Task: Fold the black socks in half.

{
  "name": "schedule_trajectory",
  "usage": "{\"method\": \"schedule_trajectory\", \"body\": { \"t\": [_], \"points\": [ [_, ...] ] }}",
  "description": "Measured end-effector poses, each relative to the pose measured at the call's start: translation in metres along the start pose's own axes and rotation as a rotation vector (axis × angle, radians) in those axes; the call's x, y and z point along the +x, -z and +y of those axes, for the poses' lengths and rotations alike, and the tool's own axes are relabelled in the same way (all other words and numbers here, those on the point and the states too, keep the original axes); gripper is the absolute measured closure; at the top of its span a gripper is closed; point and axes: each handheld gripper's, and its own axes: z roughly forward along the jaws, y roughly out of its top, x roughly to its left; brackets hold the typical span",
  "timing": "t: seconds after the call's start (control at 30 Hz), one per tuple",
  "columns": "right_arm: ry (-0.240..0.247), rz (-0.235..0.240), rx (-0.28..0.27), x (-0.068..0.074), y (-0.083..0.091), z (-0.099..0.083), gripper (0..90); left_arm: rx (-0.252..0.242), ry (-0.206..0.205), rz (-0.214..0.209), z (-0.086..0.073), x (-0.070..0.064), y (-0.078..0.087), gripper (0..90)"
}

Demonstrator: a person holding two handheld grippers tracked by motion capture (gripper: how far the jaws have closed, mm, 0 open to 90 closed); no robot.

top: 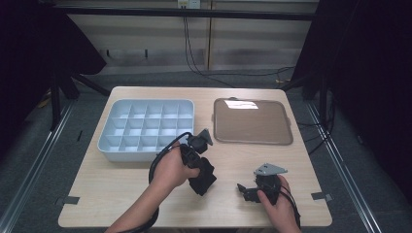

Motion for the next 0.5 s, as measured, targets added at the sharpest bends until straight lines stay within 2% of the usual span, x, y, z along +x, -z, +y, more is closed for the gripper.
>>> {"method": "schedule_trajectory", "body": {
  "t": [0.2,0.3,0.5],
  "points": [
    [0.0,0.0,0.0,0.0,0.0,0.0,11.8,-0.003,0.016,0.015,0.0,0.005,0.01,73.8],
    [-0.002,-0.001,0.0,0.0,0.0,0.0,11.8,-0.007,0.016,0.014,0.0,0.009,0.016,73.8],
    [-0.005,0.0,0.001,0.0,0.0,0.0,11.8,-0.026,0.041,0.013,0.001,0.015,0.025,73.8]
  ]
}}
